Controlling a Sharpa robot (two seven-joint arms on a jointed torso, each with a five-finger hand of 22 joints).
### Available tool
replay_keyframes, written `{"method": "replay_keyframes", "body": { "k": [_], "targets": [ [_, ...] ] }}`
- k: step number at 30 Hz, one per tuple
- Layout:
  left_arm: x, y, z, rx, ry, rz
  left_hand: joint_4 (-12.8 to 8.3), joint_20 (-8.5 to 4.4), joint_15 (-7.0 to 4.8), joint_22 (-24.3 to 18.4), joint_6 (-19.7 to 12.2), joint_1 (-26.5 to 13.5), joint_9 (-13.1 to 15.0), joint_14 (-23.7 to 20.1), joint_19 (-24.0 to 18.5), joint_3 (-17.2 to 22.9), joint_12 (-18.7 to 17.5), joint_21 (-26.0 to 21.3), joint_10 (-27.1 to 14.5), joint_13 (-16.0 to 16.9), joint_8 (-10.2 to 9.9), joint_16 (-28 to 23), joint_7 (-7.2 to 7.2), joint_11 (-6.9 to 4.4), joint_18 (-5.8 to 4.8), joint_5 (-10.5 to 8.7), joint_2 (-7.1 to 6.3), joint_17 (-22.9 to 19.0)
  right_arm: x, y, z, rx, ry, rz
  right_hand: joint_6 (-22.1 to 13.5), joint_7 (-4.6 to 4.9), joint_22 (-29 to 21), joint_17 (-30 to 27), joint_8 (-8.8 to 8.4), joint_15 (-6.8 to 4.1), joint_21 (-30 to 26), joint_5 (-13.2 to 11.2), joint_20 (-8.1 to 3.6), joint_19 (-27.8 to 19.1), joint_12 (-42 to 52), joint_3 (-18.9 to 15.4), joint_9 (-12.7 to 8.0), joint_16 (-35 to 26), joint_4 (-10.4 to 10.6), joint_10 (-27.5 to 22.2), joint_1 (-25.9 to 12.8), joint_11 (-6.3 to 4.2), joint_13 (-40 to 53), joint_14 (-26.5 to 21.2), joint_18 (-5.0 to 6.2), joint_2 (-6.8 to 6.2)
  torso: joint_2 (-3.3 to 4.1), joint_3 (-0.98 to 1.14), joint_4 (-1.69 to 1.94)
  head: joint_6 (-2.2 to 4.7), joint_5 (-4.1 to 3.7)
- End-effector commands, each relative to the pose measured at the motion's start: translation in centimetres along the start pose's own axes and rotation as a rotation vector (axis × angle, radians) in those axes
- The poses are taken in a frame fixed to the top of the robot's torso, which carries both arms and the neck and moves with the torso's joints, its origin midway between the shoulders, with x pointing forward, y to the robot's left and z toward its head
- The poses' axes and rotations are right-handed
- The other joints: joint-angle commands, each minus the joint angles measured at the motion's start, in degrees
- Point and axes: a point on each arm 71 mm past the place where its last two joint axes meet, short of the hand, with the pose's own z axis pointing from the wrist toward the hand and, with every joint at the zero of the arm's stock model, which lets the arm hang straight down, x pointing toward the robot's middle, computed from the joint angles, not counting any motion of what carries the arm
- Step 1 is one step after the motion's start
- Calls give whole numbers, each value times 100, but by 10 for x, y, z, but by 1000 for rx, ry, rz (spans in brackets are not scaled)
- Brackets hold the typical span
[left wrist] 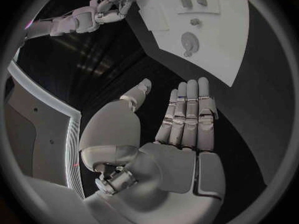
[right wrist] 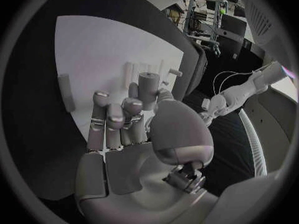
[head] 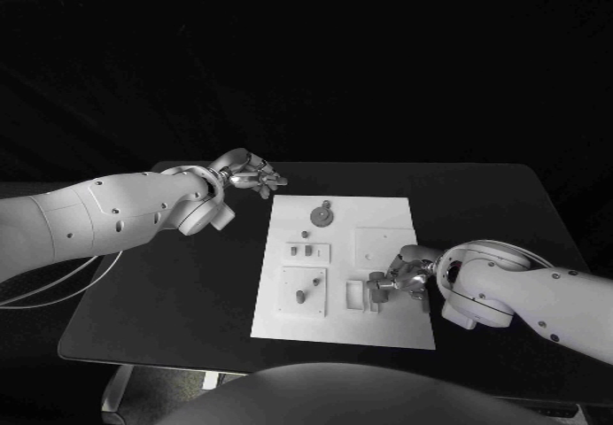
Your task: Assemble the parts on the task board
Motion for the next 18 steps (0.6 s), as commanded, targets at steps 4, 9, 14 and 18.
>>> {"method": "replay_keyframes", "body": {
  "k": [4,9,14,18],
  "targets": [
    [0,-1,0,4,-5,4,-21,0,-5,-1,-12,60,-2,40,-51,19,-19,-6,35,10,3,-40,16,12,87,20,-4,10,2,5,-1,-1,22,62,11,5,48,7,26,-12,-38,5,12,14,-29,-39,4,-31,-6,24,380,10,5,16,84,353,-1,-2,0,0,12],
    [0,-2,0,12,-5,4,-21,0,-5,-1,-11,62,-2,41,-51,19,-19,-5,36,11,4,-41,15,11,87,20,-1,12,7,13,1,-2,78,106,5,7,46,7,20,-13,-43,7,13,9,-32,-53,1,-34,-6,19,390,12,7,10,84,374,2,1,2,0,14],
    [0,-3,0,13,-4,4,-21,-1,-5,0,-10,68,-2,41,-51,20,-19,-5,37,12,5,-43,15,11,87,21,4,15,7,19,5,-5,81,97,1,9,45,7,15,-14,-47,7,16,5,-35,-64,-1,-36,-3,15,389,14,8,5,84,385,0,0,4,0,9],
    [0,-3,0,12,-5,4,-22,0,-5,0,-9,70,-2,41,-52,20,-19,-5,38,12,5,-44,14,11,87,20,3,16,8,24,8,-10,97,83,-1,11,45,7,13,-14,-48,7,18,2,-36,-71,-2,-37,-3,13,389,16,10,2,84,394,0,-4,2,0,17]
  ]
}}
